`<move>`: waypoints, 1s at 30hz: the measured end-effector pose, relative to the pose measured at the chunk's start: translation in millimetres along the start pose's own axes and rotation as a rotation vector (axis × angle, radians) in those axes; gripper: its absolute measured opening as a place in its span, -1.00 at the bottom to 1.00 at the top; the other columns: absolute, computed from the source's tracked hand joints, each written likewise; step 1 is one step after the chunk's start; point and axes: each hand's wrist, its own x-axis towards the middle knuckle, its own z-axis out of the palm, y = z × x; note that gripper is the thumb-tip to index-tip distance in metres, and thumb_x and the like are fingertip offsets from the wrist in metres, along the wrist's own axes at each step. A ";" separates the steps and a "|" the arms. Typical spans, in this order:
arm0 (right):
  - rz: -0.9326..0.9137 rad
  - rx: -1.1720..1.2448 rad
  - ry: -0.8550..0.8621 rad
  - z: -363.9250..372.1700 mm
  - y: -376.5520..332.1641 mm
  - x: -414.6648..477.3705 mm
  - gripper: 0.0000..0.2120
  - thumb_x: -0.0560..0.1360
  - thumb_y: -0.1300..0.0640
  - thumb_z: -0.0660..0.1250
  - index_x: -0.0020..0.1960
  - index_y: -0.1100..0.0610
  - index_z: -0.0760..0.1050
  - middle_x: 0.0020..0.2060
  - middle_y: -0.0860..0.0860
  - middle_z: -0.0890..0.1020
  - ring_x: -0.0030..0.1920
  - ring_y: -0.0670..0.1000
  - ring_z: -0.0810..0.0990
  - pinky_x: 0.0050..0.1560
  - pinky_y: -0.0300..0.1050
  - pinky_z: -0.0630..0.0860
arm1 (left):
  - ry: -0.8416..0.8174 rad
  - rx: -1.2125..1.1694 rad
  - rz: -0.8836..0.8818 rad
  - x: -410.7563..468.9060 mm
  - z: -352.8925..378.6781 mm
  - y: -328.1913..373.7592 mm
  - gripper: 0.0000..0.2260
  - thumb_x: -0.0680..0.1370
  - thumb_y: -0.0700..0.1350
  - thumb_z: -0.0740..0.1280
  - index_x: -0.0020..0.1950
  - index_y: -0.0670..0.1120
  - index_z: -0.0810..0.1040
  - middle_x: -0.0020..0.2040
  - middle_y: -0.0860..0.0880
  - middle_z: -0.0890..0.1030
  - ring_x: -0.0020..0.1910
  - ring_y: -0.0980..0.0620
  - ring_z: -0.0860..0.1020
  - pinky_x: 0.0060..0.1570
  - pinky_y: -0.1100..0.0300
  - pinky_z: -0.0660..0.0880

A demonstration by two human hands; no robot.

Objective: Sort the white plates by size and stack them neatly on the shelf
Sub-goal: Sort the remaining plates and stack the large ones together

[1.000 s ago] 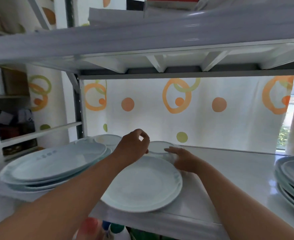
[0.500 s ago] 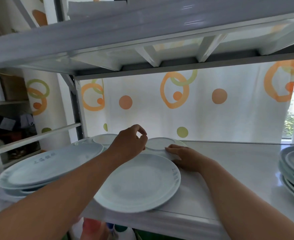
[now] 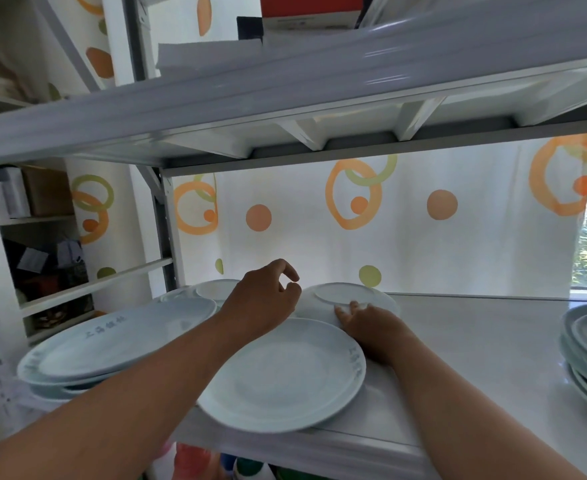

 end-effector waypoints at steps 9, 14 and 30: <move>0.304 0.120 0.193 8.9 12.6 2.0 -0.61 0.13 0.37 0.29 -0.06 0.32 0.64 -0.40 0.26 0.62 -0.56 0.26 0.56 -0.65 -0.03 0.51 | -0.002 -0.001 -0.026 1.8 5.0 -3.5 -0.90 0.52 -0.06 0.20 0.00 0.07 0.44 -0.19 0.02 0.66 -0.19 0.03 0.58 -0.14 0.14 0.47; 0.519 0.499 0.641 -23.0 20.1 -29.3 -0.77 0.40 0.38 0.33 0.05 0.33 0.47 -0.28 0.23 0.60 -0.40 0.28 0.61 -0.48 0.00 0.51 | 0.000 -0.003 -0.069 3.0 13.3 -6.7 -0.91 0.51 -0.03 0.21 -0.01 0.08 0.45 -0.14 0.01 0.68 -0.22 0.03 0.54 -0.20 0.17 0.42; 0.629 2.132 0.865 -53.6 16.4 -41.3 -0.80 0.52 0.28 0.14 -0.09 0.25 0.54 -0.19 0.19 0.65 -0.25 0.12 0.71 -0.19 -0.08 0.65 | 0.009 -0.085 -0.265 9.7 27.6 0.0 -0.48 0.54 0.07 0.15 0.46 -0.09 0.21 0.03 -0.06 0.58 -0.19 -0.07 0.66 -0.09 0.04 0.62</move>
